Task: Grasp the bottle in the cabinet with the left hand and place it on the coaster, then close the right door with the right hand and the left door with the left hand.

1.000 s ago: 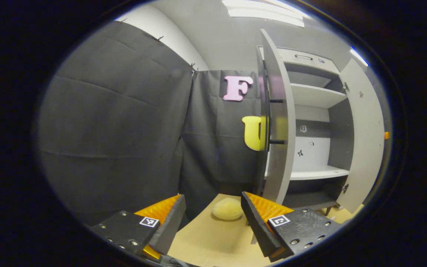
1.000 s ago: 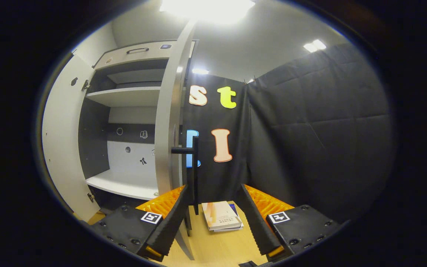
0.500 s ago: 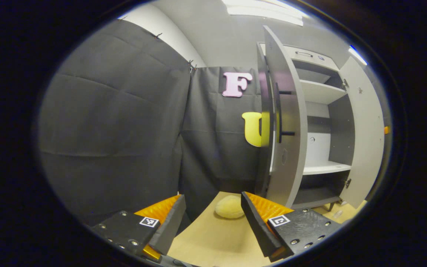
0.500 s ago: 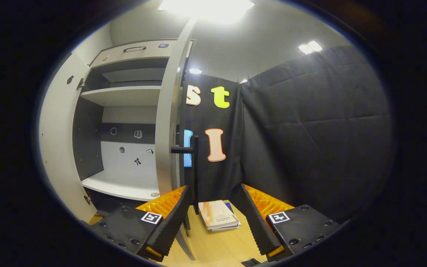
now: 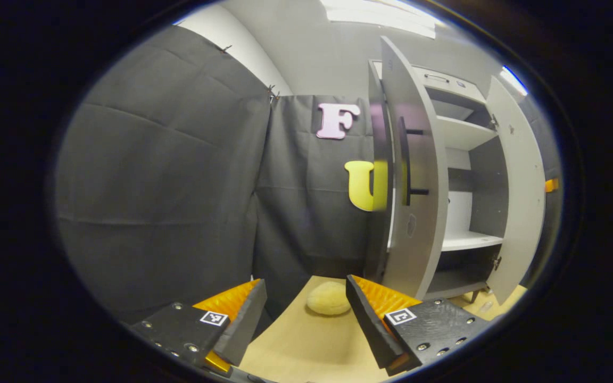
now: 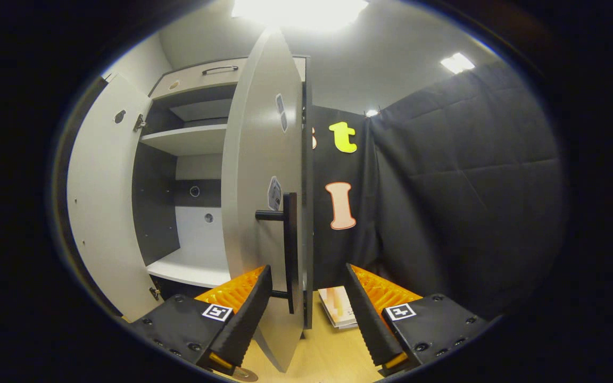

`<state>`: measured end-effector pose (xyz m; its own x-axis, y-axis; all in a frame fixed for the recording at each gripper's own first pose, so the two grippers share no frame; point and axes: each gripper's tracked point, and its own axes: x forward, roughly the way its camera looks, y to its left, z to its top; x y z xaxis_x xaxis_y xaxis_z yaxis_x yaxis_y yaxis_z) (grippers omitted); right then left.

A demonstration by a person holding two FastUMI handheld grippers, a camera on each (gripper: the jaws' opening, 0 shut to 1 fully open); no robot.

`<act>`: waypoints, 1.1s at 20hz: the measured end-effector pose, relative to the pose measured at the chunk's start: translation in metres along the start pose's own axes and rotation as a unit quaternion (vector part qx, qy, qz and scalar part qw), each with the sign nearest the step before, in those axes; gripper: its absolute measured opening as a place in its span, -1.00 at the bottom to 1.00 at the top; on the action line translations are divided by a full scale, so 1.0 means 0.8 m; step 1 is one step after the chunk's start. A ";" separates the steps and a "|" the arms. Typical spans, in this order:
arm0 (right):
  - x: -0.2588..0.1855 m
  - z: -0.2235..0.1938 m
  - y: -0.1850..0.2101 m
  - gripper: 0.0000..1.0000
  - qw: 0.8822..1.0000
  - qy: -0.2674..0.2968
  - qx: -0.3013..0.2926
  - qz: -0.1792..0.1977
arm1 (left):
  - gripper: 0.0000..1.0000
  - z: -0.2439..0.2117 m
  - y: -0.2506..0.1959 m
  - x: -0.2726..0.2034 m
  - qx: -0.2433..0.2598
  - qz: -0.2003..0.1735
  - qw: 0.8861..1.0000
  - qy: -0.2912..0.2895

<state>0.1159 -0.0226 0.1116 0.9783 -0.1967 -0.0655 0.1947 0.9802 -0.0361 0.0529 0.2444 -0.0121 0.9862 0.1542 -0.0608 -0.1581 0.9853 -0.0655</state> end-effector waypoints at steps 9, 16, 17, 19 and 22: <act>0.022 -0.014 0.061 0.77 0.999 0.006 0.019 0.039 | 0.83 -0.002 0.036 -0.021 0.005 0.022 1.000 0.010; 0.044 -0.034 0.112 0.85 0.996 0.015 0.037 0.077 | 0.83 0.000 0.075 -0.045 0.015 0.050 0.998 0.020; 0.044 -0.035 0.118 0.85 0.996 0.015 0.035 0.081 | 0.82 -0.001 0.078 -0.046 0.016 0.051 0.998 0.024; 0.039 -0.035 0.123 0.87 0.996 0.011 0.026 0.090 | 0.81 0.001 0.080 -0.042 0.019 0.050 0.998 0.030; 0.023 -0.032 0.113 0.90 0.996 0.002 0.003 0.095 | 0.81 0.009 0.073 -0.031 0.034 0.043 0.998 0.035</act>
<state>0.1497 0.0617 0.0817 0.9972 -0.0086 -0.0741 0.0075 0.9998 -0.0161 0.0192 0.2990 -0.0076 0.9628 0.2354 -0.1327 -0.2360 0.9717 0.0116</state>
